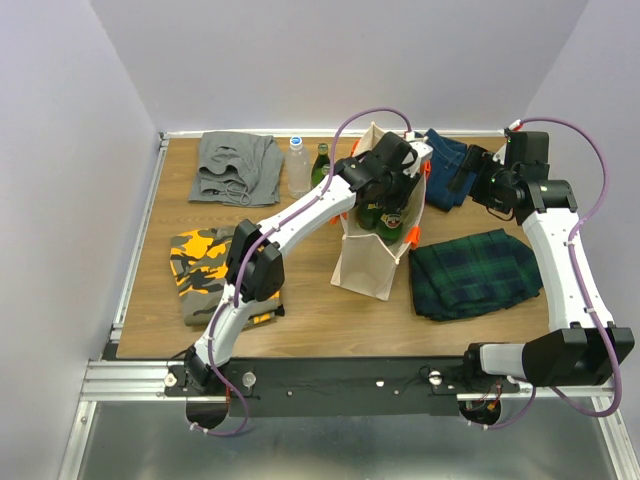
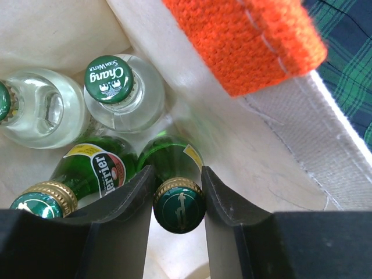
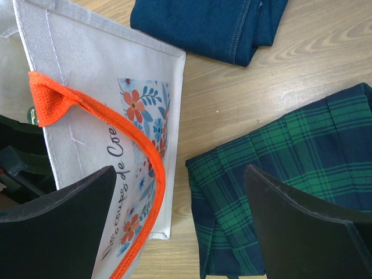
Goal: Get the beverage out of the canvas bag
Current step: Take out the drink from the canvas bag.
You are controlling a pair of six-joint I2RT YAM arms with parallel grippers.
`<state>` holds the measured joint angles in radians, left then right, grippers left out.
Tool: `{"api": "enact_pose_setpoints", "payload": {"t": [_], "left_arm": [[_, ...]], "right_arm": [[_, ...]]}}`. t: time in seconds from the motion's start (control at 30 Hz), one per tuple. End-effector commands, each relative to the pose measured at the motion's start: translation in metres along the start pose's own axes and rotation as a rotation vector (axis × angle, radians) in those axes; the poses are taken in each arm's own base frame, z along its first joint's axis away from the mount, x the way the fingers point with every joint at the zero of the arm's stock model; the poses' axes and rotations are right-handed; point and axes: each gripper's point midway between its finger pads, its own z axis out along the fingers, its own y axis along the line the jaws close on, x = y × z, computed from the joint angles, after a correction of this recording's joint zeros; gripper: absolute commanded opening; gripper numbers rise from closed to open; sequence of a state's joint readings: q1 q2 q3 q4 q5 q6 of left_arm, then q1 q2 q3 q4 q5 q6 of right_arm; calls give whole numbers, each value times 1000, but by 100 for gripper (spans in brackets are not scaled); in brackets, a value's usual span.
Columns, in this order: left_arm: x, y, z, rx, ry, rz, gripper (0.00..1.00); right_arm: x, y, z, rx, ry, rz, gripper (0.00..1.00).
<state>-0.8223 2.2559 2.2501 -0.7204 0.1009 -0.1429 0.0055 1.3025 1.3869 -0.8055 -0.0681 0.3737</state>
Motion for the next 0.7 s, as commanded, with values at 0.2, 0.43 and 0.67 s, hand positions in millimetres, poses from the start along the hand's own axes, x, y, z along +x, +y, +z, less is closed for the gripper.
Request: {"api": "enact_pose_setpoints", "payload": {"t": [0.2,0.43,0.67], "left_arm": [[1,4,2,-21,2,3,32],[2,4,0,-20,8,3,0],[-7,2,-11,-10,-14,25,0]], "right_arm": [[-2,-2,-2,11,-4,-7,100],[-2,-2,-2,13,-5,-8,100],[-2,-2,-2,12,-5,-5,100]]}}
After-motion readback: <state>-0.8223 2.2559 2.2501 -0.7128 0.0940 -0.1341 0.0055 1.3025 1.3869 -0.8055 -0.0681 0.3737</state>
